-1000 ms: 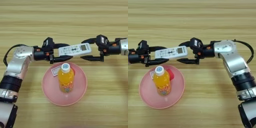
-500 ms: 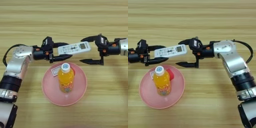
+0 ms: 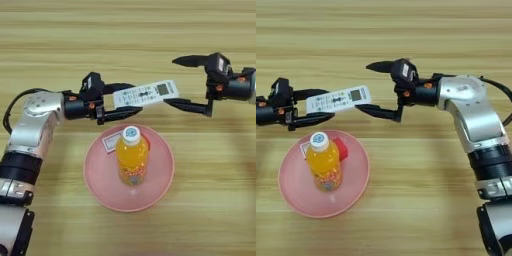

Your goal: Move the objects on the table

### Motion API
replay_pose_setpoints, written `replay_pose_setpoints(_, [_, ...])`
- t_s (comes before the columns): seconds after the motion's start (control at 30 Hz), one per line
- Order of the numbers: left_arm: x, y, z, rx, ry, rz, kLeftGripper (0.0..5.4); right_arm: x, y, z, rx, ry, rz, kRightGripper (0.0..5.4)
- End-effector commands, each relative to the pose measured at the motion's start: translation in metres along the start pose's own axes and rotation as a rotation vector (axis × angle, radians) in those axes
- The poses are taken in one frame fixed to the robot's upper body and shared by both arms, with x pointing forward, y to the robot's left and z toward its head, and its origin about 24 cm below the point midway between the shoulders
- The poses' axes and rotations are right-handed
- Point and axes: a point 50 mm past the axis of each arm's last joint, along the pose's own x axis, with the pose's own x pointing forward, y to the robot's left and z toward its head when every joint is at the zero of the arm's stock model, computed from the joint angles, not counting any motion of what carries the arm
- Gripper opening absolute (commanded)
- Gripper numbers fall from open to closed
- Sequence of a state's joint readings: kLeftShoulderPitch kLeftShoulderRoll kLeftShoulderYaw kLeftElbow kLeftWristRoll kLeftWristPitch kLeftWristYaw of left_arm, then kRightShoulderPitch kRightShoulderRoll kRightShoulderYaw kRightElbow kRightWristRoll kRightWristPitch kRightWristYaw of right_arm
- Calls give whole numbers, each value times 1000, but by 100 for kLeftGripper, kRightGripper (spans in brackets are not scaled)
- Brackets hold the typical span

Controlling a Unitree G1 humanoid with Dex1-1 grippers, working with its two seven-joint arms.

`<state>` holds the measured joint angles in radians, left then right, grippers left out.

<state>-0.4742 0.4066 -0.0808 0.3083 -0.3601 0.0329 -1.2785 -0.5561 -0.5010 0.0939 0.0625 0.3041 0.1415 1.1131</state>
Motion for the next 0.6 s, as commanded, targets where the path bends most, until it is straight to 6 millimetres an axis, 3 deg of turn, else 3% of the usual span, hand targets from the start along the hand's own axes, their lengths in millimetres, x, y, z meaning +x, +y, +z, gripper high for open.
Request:
replay_pose_setpoints(0.03, [-11,-1,-5,1,20,26,286,-15,-3,8,18,-98,-101,540])
replay_pose_setpoints(0.23, [-19,-4,-10,0,61,25,286,-33,-10,14,62,-209,-242,540])
replay_pose_setpoints(0.6, [-35,-10,-31,-6,188,47,286,-52,-13,0,140,-310,-534,540])
